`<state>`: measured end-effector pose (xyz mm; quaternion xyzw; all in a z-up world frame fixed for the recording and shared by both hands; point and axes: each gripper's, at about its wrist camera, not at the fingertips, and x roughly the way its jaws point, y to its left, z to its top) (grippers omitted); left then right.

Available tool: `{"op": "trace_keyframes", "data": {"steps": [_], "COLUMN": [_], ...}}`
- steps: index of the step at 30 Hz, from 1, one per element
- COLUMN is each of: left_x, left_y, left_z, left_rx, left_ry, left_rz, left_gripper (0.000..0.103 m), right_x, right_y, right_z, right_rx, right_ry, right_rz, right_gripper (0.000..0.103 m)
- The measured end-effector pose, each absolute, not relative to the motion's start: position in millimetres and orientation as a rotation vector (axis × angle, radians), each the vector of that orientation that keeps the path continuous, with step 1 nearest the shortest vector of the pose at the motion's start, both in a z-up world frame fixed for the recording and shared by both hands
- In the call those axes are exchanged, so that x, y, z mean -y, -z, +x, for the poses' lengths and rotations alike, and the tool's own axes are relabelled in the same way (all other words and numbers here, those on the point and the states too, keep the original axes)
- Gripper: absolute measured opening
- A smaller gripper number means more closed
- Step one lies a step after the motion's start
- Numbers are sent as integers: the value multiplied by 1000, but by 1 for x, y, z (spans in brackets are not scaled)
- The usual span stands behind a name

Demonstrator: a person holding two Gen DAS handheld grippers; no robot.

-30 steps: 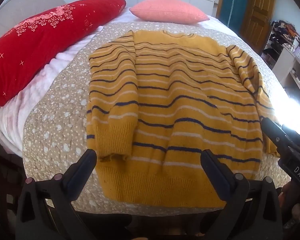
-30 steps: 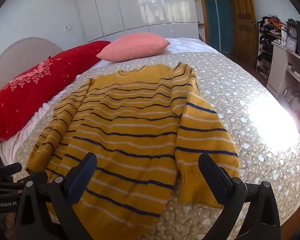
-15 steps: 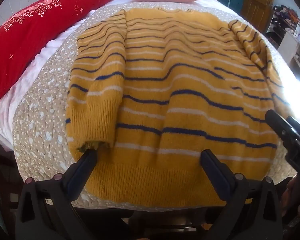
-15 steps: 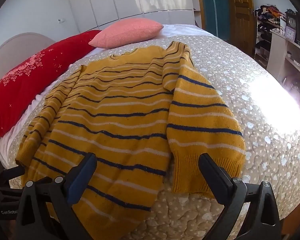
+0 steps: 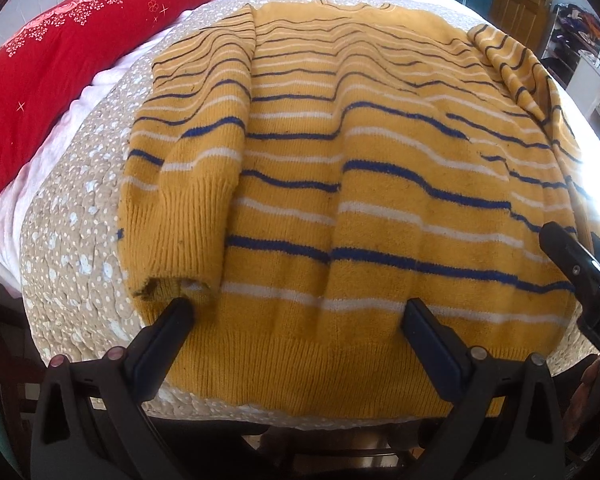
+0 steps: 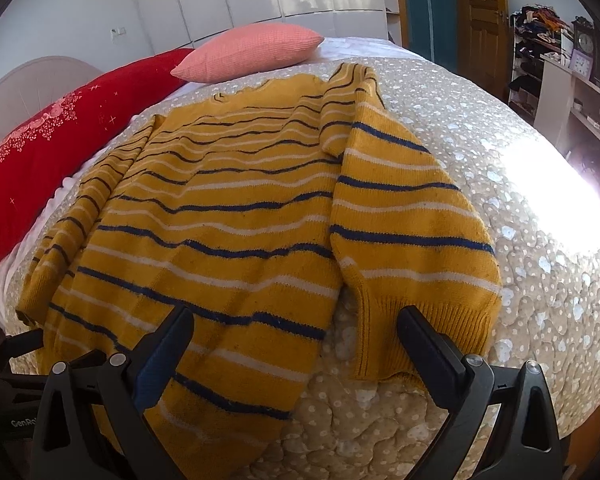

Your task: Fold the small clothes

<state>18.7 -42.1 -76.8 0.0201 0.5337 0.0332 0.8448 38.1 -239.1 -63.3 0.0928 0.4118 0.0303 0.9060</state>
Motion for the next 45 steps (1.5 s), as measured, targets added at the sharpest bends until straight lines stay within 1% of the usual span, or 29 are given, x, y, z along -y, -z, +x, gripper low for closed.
{"op": "trace_keyframes", "data": {"steps": [19, 31, 33, 34, 36, 37, 38, 42, 45], "left_x": [42, 39, 39, 39, 39, 39, 40, 41, 40], "left_y": [71, 70, 70, 70, 69, 69, 69, 67, 57], "left_z": [13, 11, 11, 11, 11, 11, 11, 10, 5], "left_rx": [-1114, -1112, -1113, -1113, -1112, -1111, -1110, -1108, -1101], "left_ry": [-71, -63, -62, -63, -67, -70, -75, -78, -35], "left_rz": [45, 47, 48, 48, 50, 51, 54, 64, 52], "left_gripper": [103, 103, 103, 103, 103, 103, 103, 103, 103], "right_x": [225, 229, 247, 255, 277, 287, 295, 301, 289], "right_y": [75, 67, 48, 39, 17, 10, 8, 21, 45], "right_z": [36, 40, 29, 24, 11, 9, 11, 26, 34], "right_rx": [-826, -838, -777, -742, -649, -624, -627, -702, -738], "right_ry": [-5, -45, -130, -147, -126, -97, -76, -97, -124], "right_rz": [80, 109, 190, 209, 210, 194, 169, 82, -13], "right_gripper": [103, 103, 93, 86, 86, 87, 89, 89, 85]}}
